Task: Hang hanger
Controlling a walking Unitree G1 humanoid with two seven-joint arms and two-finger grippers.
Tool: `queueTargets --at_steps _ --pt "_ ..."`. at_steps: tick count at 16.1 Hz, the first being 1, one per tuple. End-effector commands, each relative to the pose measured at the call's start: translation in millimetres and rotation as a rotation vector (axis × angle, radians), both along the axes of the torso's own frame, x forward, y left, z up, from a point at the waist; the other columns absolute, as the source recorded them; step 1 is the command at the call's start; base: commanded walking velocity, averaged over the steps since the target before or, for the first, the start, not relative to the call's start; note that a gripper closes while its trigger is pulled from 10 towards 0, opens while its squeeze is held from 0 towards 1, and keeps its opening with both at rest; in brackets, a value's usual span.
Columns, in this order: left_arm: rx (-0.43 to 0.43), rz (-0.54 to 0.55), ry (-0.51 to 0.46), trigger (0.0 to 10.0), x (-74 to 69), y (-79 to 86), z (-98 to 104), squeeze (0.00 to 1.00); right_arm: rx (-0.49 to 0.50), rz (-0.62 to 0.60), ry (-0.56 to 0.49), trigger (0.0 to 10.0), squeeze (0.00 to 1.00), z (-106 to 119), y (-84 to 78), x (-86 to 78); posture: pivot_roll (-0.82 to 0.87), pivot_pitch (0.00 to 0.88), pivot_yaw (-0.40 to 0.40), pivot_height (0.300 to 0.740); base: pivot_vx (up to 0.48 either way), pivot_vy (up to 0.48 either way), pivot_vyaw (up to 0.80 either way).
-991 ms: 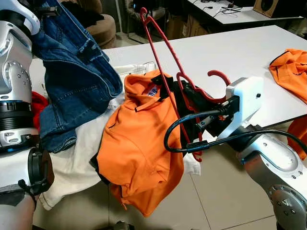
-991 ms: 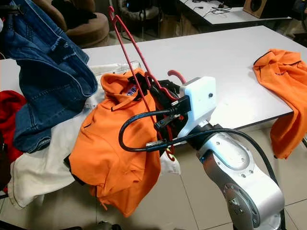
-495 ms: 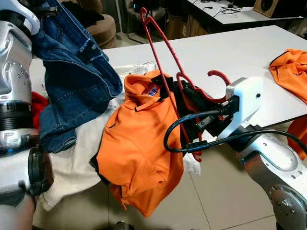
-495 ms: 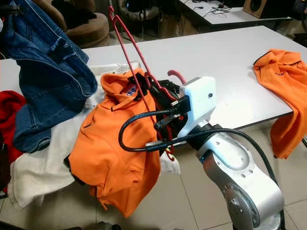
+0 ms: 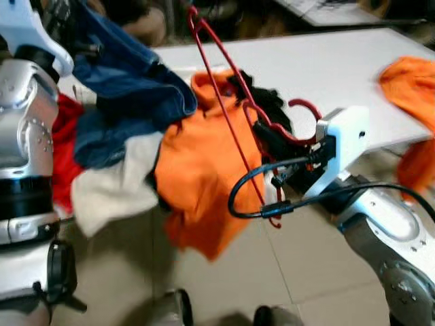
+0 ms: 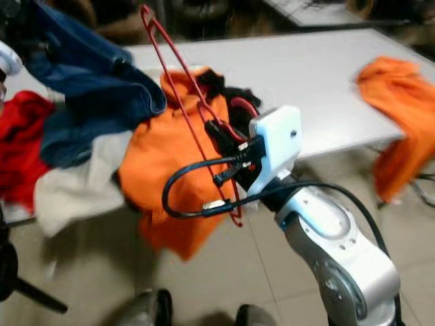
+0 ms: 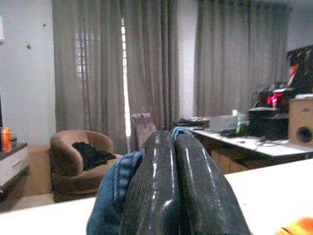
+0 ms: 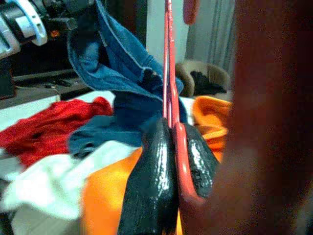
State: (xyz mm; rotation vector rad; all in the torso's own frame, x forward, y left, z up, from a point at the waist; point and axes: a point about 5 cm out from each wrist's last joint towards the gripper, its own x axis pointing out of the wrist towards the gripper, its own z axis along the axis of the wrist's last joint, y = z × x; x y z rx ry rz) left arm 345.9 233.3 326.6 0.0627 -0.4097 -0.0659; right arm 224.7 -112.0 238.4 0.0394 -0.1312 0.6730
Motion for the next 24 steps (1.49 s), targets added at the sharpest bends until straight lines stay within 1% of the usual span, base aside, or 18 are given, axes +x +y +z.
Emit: queueTargets --at_steps 1,3,4,5,6,7,8,9,10,11,12,15,18,20,21,22,23,24 --pt "0.007 0.038 -0.046 10.0 -8.8 9.1 11 0.0 -0.003 0.024 -0.036 10.0 0.0 8 2.8 -0.2 -0.18 0.0 0.037 0.74 -0.424 0.0 0.0" --pt "0.008 0.036 -0.053 10.0 -10.8 7.9 11 0.0 -0.017 0.031 -0.068 10.0 0.0 14 3.3 -0.6 -0.18 0.0 0.038 0.74 -0.169 0.0 0.0" --pt "-0.018 -0.011 -0.053 10.0 -14.2 4.9 2 0.0 -0.018 0.058 -0.1 10.0 0.0 22 5.6 -2.7 -0.18 0.0 0.039 0.74 0.0 0.0 0.0" --pt "-0.02 -0.03 -0.047 10.0 -16.3 3.3 -4 0.0 -0.016 0.071 -0.111 10.0 0.0 25 6.8 -3.9 -0.18 0.0 0.04 0.74 0.0 0.0 0.0" --pt "-0.001 -0.055 0.022 10.0 -20.0 -1.3 -29 0.0 -0.013 0.1 -0.115 10.0 0.0 27 9.0 -6.7 -0.18 0.0 0.04 0.74 0.0 0.0 0.0" --pt "0.028 -0.06 0.11 10.0 -24.3 -4.9 -58 0.0 -0.014 0.115 -0.097 10.0 0.0 24 10.0 -8.8 -0.18 0.0 0.04 0.74 0.0 0.0 0.0" --pt "0.057 -0.062 0.176 10.0 -29.2 -7.9 -82 0.0 -0.021 0.114 -0.068 10.0 0.0 17 9.6 -9.6 -0.17 0.0 0.038 0.74 0.0 0.0 0.0" --pt "0.069 -0.074 0.245 10.0 -37.5 -15.1 -110 0.0 -0.031 0.094 -0.027 10.0 0.0 6 7.9 -8.6 -0.17 0.0 0.037 0.74 0.0 0.0 0.0" --pt "0.083 -0.088 0.276 10.0 -42.4 -23.3 -125 0.0 -0.031 0.078 -0.003 10.0 0.0 0 6.5 -7.3 -0.16 0.0 0.035 0.74 0.0 0.0 0.0" --pt "0.122 -0.115 0.315 10.0 -47.9 -35.3 -141 0.0 -0.027 0.053 0.027 10.0 0.0 -7 4.7 -5.4 -0.16 0.0 0.035 0.74 0.0 -0.319 0.0" --pt "0.183 -0.153 0.347 10.0 -51.6 -48.1 -154 0.0 -0.036 0.033 0.059 10.0 0.0 -16 2.8 -4.1 -0.15 0.0 0.036 0.74 0.0 -0.356 0.0" --pt "0.226 -0.18 0.366 10.0 -52.9 -58.3 -165 0.0 -0.043 0.008 0.073 10.0 0.0 -21 -0.1 -3.0 -0.15 0.0 0.043 0.74 0.0 -0.363 0.0" --pt "0.241 -0.178 0.377 10.0 -54.1 -59.3 -170 0.0 -0.041 0.012 0.056 10.0 0.0 -18 -0.2 -3.8 -0.16 0.0 0.045 0.74 0.0 -0.374 0.0" --pt "0.245 -0.18 0.379 10.0 -53.8 -60.8 -171 0.0 -0.045 0.04 0.063 10.0 0.0 -19 3.1 -5.1 -0.15 0.0 0.046 0.74 0.0 -0.369 0.0" --pt "0.233 -0.195 0.374 10.0 -53.6 -64.0 -171 0.0 -0.068 0.031 0.095 10.0 0.0 -28 2.5 -5.2 -0.15 0.0 0.048 0.74 0.0 0.0 0.0" --pt "0.198 -0.218 0.395 10.0 -53.4 -67.0 -174 0.0 -0.127 -0.018 0.143 10.0 0.0 -42 -2.1 -3.3 -0.15 0.0 0.051 0.74 0.0 0.0 0.0" --pt "0.188 -0.238 0.421 10.0 -53.3 -70.3 -178 0.0 -0.161 -0.089 0.189 10.0 0.0 -54 -9.6 -0.3 -0.15 0.0 0.053 0.74 0.0 0.0 0.0" --pt "0.159 -0.252 0.445 10.0 -53.4 -72.3 -181 0.0 -0.161 -0.145 0.216 10.0 0.0 -62 -16.5 1.7 -0.16 0.0 0.057 0.74 0.0 0.0 0.0"
